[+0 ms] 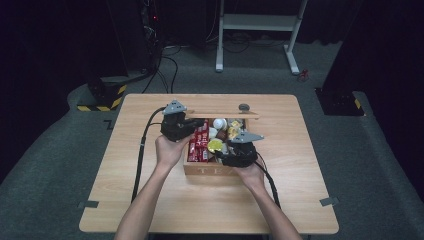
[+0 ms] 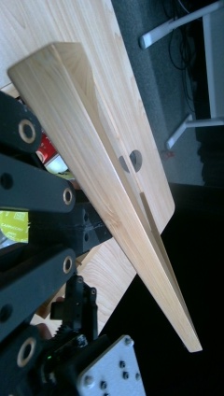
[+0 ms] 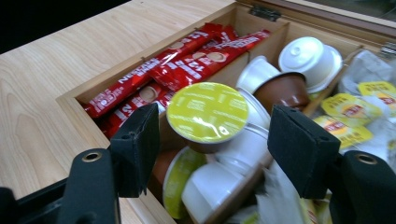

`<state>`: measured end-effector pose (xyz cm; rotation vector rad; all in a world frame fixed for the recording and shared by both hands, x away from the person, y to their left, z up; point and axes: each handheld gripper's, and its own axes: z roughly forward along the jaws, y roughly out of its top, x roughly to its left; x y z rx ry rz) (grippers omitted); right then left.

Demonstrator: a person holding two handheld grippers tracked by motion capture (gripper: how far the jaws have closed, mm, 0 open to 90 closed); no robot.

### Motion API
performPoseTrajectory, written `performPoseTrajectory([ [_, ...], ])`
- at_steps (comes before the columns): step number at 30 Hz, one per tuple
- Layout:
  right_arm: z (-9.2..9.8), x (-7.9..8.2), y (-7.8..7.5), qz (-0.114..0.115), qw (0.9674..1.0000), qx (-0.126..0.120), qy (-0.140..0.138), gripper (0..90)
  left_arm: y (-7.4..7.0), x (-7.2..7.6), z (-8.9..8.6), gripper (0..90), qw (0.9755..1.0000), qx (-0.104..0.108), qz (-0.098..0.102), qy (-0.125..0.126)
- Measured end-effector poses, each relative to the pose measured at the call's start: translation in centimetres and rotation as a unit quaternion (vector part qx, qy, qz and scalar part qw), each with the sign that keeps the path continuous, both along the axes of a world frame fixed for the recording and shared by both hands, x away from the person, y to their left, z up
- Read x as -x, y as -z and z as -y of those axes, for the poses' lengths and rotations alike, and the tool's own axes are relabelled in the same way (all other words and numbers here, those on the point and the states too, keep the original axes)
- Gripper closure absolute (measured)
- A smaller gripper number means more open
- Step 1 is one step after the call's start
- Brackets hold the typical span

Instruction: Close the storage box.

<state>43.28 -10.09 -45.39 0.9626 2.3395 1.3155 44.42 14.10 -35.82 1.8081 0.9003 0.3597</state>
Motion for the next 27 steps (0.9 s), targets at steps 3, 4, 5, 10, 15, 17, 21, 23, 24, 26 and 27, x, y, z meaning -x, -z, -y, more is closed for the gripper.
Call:
performPoseTrajectory([
  [3,-0.6,0.0,-0.4,0.004,1.0,0.006,-0.002,35.3,-0.1,-0.3,0.0,90.0,1.0,0.002,0.001,0.001],
  [4,-0.9,-0.1,-0.5,0.006,0.9999,0.009,-0.002,35.2,-0.2,-0.3,0.0,90.0,1.0,0.004,-0.001,0.001],
  [5,-1.1,-0.1,-0.5,0.009,0.9999,0.011,-0.002,35.3,-0.2,-0.4,0.0,90.0,1.0,0.003,-0.001,-0.001],
  [10,-2.0,-0.6,0.0,-0.003,0.9997,0.023,0.003,32.9,-0.4,-0.5,0.0,90.0,1.0,0.004,-0.007,-0.001],
  [15,-2.5,-1.1,0.3,-0.004,0.9995,0.028,0.012,30.5,-0.6,-0.7,0.0,90.0,0.9999,0.003,-0.01,-0.002],
  [17,-2.7,-1.3,0.4,-0.008,0.9993,0.035,0.014,30.3,-0.6,-0.7,0.1,90.0,0.9999,0.003,-0.01,-0.002],
  [21,-3.1,-1.6,0.4,-0.021,0.9989,0.036,0.019,31.1,-0.5,-0.7,0.2,90.0,0.9999,0.004,-0.009,-0.002],
  [23,-3.3,-1.7,0.5,-0.025,0.9985,0.043,0.021,31.2,-0.4,-0.7,0.2,90.0,1.0,0.003,-0.008,0.0],
  [24,-3.4,-1.8,0.6,-0.029,0.9981,0.049,0.023,31.2,-0.4,-0.7,0.3,90.0,1.0,0.002,-0.008,0.001],
  [26,-3.5,-1.8,0.6,-0.034,0.9977,0.051,0.029,31.6,-0.4,-0.7,0.3,90.0,0.9999,0.004,-0.009,0.002],
  [27,-3.5,-1.9,0.6,-0.036,0.9974,0.054,0.031,32.1,-0.4,-0.7,0.3,90.0,0.9999,0.004,-0.01,0.003],
])
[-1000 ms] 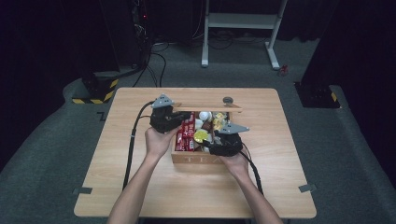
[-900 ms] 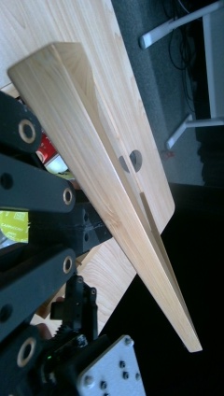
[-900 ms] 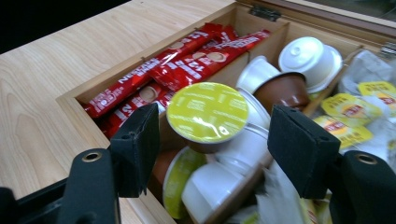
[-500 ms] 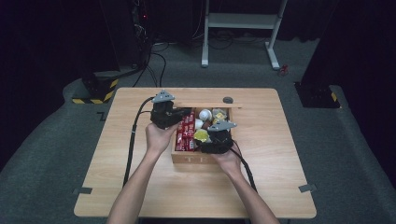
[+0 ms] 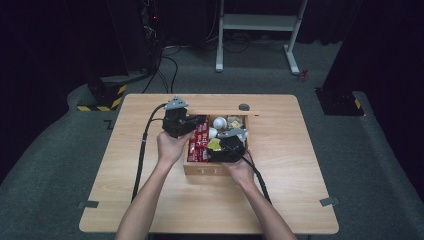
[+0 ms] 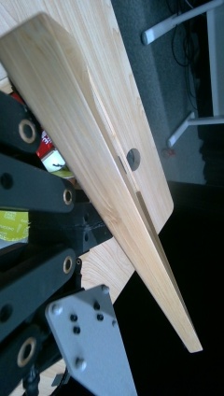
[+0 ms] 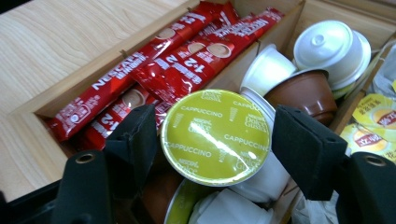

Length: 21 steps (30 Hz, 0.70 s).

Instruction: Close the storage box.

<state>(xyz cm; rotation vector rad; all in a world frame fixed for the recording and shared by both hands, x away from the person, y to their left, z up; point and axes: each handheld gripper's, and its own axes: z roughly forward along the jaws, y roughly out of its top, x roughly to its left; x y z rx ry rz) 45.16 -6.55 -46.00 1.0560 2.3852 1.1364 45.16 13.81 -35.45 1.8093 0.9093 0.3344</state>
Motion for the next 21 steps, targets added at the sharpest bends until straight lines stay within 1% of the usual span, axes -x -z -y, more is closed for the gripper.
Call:
performPoseTrajectory([
  [2,-0.09,-0.17,0.08,-0.003,0.9999,0.01,0.004,32.5,0.02,-0.02,0.03,90.0,1.0,-0.003,0.0,0.001],
  [3,-0.16,-0.18,0.1,-0.007,0.9999,0.008,0.007,32.9,0.01,-0.02,0.02,90.0,1.0,-0.002,-0.001,0.001],
  [5,-0.19,-0.17,0.12,-0.002,0.9999,0.007,0.007,33.8,0.03,-0.01,0.03,90.0,1.0,-0.001,0.0,0.0],
  [10,-0.33,-0.12,0.17,-0.001,0.9999,0.011,0.006,37.0,0.03,-0.03,0.02,90.0,1.0,0.001,-0.001,0.0],
  [13,-0.35,-0.08,0.17,-0.001,0.9999,0.011,0.006,37.5,0.06,-0.05,-0.08,90.0,1.0,0.007,-0.003,0.004],
  [14,-0.34,-0.08,0.17,-0.001,0.9999,0.011,0.005,37.5,0.09,-0.08,-0.14,90.0,0.9999,0.014,-0.004,0.005],
  [15,-0.32,-0.06,0.18,0.001,0.9999,0.013,0.002,37.5,0.13,-0.08,-0.16,90.0,0.9998,0.019,-0.005,0.006],
  [18,-0.43,0.07,0.19,0.01,0.9998,0.019,0.003,37.6,0.32,-0.06,-0.02,90.0,0.9999,0.014,-0.003,0.004],
  [21,-0.43,0.12,0.2,0.016,0.9996,0.023,0.001,37.7,0.43,-0.08,0.0,90.0,0.9999,0.016,-0.006,0.004],
])
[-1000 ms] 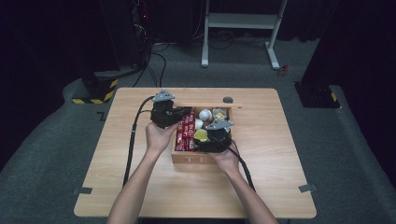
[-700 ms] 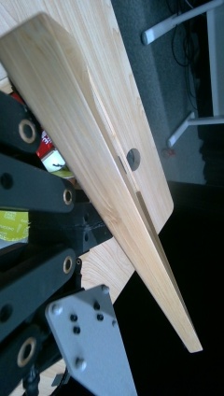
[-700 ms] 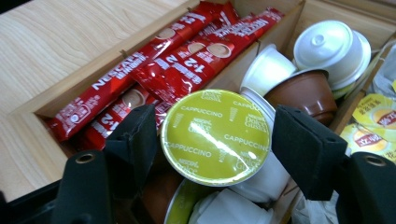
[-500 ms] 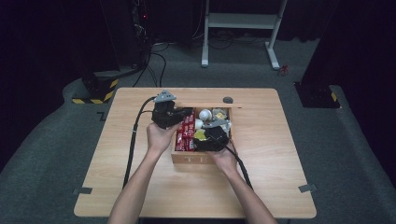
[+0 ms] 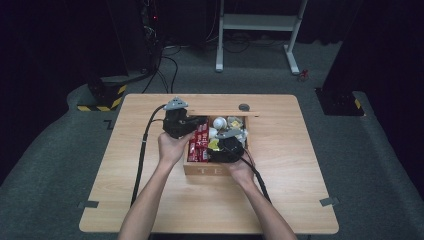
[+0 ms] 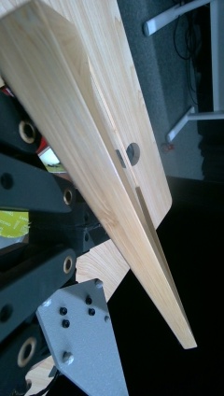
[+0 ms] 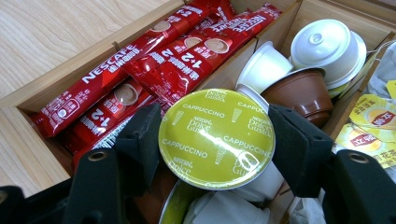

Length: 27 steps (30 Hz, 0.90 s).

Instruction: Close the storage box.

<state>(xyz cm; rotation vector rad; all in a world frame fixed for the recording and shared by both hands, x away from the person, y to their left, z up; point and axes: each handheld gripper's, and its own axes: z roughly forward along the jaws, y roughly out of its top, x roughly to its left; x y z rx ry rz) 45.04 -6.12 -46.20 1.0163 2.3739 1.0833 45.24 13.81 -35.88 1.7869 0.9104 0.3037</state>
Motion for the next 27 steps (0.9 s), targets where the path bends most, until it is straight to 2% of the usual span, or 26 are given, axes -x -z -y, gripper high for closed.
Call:
performPoseTrajectory([
  [2,0.0,0.0,0.0,0.007,1.0,0.001,0.002,37.7,0.0,0.0,0.0,90.0,1.0,0.003,0.0,0.002],
  [5,0.2,0.1,-0.1,0.004,0.9999,-0.011,0.005,37.7,0.0,0.0,0.0,90.0,1.0,0.006,-0.001,0.001],
  [12,1.0,0.3,-0.5,0.014,0.9996,-0.022,0.005,37.8,0.1,0.0,0.1,90.0,1.0,-0.001,0.002,0.001],
  [16,1.5,0.5,-0.8,0.01,0.9994,-0.031,0.01,37.8,0.2,0.1,0.1,90.0,1.0,-0.001,0.0,0.0],
  [20,1.9,0.6,-1.0,0.017,0.9993,-0.033,0.009,37.9,0.2,0.1,0.1,90.0,1.0,-0.004,0.004,0.002],
  [24,2.0,0.7,-1.1,0.018,0.9993,-0.031,0.008,37.9,0.5,0.1,0.2,90.0,1.0,0.001,0.0,0.004],
  [27,2.3,0.9,-1.6,0.024,0.9989,-0.038,0.012,37.9,0.6,0.1,0.2,90.0,1.0,0.002,-0.003,0.005],
])
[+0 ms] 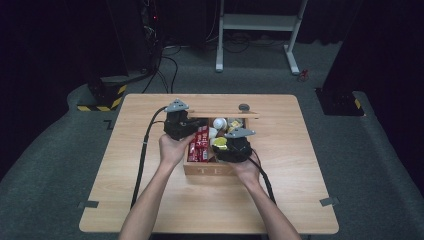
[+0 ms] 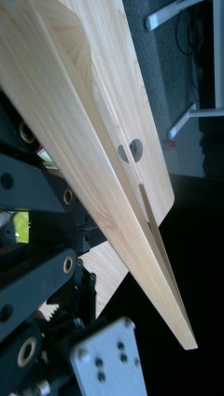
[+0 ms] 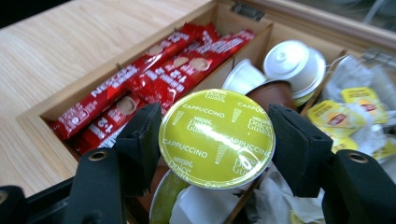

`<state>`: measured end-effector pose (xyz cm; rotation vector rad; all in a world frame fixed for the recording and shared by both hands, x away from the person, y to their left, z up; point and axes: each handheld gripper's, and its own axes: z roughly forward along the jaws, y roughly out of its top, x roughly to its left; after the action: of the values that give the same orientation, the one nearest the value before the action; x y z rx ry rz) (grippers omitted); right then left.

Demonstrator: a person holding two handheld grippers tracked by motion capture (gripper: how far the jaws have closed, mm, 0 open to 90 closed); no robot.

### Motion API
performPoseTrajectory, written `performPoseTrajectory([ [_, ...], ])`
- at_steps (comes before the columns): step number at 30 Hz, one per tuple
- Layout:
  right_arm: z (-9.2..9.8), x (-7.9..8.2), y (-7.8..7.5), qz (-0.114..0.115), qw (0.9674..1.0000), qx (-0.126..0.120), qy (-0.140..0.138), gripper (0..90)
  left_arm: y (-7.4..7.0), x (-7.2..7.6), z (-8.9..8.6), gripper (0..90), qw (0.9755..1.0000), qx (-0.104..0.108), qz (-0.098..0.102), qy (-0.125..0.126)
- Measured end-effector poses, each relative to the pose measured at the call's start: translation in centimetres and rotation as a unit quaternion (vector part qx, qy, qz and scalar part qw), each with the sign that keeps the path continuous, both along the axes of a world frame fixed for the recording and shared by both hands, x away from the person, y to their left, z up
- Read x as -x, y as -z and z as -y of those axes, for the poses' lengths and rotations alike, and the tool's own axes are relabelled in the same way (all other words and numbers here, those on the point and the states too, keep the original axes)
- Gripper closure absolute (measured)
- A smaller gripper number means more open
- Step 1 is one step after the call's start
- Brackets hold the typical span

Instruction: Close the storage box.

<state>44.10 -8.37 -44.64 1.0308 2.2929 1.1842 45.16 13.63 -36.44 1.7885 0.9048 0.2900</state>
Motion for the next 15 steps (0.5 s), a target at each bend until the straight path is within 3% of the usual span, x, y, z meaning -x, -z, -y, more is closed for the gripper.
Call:
performPoseTrajectory([
  [5,0.7,0.3,-0.7,0.015,0.9998,-0.005,0.01,37.9,0.1,-0.1,0.1,90.0,1.0,-0.004,0.003,0.002],
  [15,2.0,0.6,-1.3,0.013,0.9998,-0.005,0.012,37.9,0.1,-0.1,0.1,90.0,1.0,-0.002,-0.003,0.003],
])
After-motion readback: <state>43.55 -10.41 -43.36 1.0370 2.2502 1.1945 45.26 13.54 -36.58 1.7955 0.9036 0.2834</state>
